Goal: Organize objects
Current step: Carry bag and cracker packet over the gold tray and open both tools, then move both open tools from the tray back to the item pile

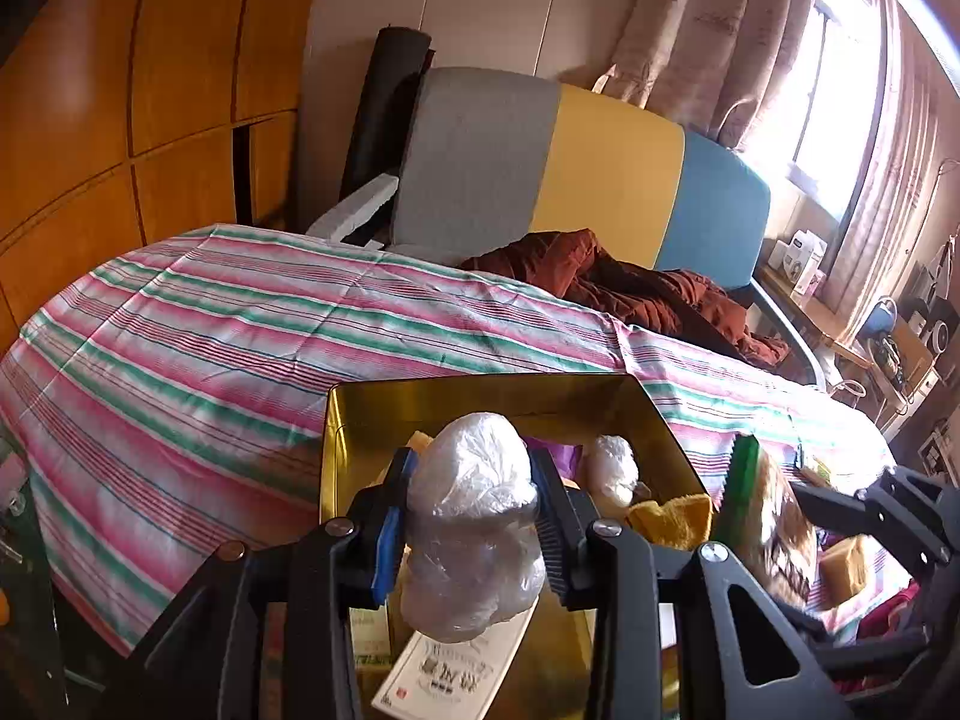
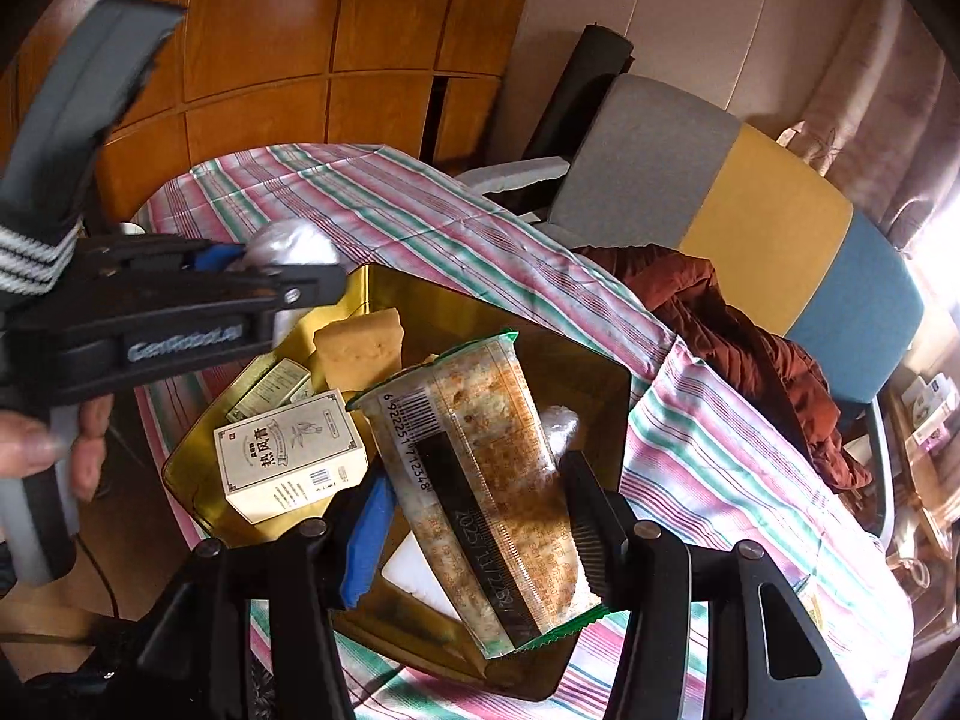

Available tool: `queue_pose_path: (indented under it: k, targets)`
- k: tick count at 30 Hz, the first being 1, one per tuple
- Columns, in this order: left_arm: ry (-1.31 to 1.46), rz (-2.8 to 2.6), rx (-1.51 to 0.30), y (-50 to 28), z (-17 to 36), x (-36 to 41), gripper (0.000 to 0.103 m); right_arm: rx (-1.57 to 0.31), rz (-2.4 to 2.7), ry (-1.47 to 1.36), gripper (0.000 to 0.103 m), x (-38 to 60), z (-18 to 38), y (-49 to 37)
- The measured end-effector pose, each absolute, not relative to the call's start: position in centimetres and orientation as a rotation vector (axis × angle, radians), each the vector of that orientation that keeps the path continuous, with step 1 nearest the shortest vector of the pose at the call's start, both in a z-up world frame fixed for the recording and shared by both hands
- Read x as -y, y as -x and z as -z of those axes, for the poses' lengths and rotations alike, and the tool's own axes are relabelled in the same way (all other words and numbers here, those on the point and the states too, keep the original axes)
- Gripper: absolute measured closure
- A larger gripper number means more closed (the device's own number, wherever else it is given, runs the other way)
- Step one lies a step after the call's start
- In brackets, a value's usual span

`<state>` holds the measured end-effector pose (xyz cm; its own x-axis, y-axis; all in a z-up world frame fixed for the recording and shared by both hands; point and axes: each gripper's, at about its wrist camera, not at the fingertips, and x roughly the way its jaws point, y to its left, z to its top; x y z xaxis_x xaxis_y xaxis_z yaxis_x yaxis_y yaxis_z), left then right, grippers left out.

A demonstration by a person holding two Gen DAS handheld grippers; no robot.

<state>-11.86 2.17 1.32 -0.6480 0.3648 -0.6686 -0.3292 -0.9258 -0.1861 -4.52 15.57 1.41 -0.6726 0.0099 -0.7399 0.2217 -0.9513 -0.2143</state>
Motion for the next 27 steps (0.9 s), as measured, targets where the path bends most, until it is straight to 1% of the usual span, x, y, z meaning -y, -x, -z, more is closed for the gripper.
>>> queue_pose_path:
  k: [3,4,6,9,11,12,13,14,18,20,27]
  targets:
    - [1.063,-2.545,0.075,12.7,-1.1,-2.4,0.056,-0.433,2.727,-1.222,0.048,-15.5,-1.1,4.9]
    - [1.068,-2.541,0.081,12.9,-1.0,-2.5,0.051,-0.433,2.724,-1.224,0.048,-15.5,-1.0,5.0]
    - [1.077,-2.546,0.089,13.1,-0.9,-2.4,0.047,-0.427,2.72,-1.23,0.048,-15.6,-0.7,5.3]
    - [1.095,-2.555,0.108,13.0,-0.7,-2.0,0.038,-0.414,2.715,-1.235,0.048,-15.6,-0.3,5.8]
    - [1.101,-2.561,0.118,12.7,-0.7,-1.6,0.037,-0.401,2.716,-1.235,0.046,-15.5,-0.2,6.1]
    - [1.099,-2.567,0.121,12.5,-0.8,-1.3,0.037,-0.405,2.728,-1.231,0.044,-15.4,-0.2,6.1]
    - [1.097,-2.575,0.124,12.2,-0.8,-1.0,0.037,-0.42,2.742,-1.228,0.032,-15.2,-0.2,6.2]
    - [1.095,-2.584,0.129,11.8,-0.9,-0.7,0.037,-0.432,2.753,-1.22,0.024,-15.1,-0.3,6.1]
    - [1.096,-2.595,0.144,10.4,-1.0,0.1,0.037,-0.456,2.766,-1.192,0.021,-14.7,-0.6,5.8]
    - [1.096,-2.598,0.148,9.7,-1.0,0.4,0.037,-0.46,2.771,-1.187,0.018,-14.6,-0.8,5.7]
    - [1.112,-2.604,0.15,7.4,-0.5,1.0,0.037,-0.465,2.792,-1.17,0.01,-14.2,-1.2,4.5]
